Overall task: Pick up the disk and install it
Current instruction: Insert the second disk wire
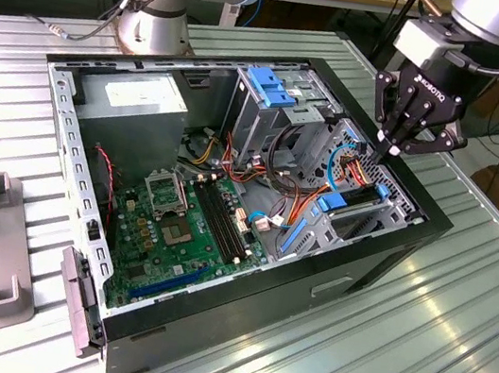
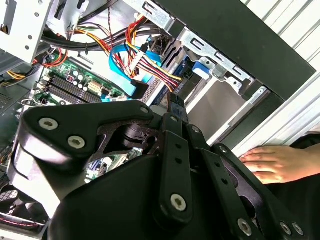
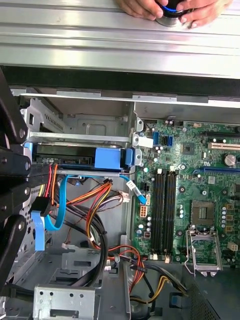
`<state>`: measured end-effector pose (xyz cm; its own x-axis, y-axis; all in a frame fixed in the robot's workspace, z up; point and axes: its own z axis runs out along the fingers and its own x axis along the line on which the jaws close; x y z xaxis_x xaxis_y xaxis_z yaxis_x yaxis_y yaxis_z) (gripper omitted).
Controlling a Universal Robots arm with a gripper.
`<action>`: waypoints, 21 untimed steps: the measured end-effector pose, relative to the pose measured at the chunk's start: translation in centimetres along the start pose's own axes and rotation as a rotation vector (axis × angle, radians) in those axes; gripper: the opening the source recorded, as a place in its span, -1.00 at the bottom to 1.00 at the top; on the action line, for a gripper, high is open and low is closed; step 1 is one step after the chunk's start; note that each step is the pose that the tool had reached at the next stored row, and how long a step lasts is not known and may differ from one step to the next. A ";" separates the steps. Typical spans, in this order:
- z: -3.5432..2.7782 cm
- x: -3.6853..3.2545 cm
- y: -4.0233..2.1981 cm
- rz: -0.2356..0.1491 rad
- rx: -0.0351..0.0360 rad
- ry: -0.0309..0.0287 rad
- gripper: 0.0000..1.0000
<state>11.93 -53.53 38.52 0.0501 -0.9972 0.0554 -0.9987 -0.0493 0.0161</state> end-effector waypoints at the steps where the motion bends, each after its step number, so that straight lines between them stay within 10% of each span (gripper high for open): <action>1: 0.00 -0.01 0.00 0.000 0.0000 -0.0001 -0.79; 21: -3.25 -0.20 0.03 0.000 -0.0015 0.0013 -0.79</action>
<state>11.93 -53.15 41.76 0.0501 -0.9971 0.0566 -0.9986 -0.0492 0.0176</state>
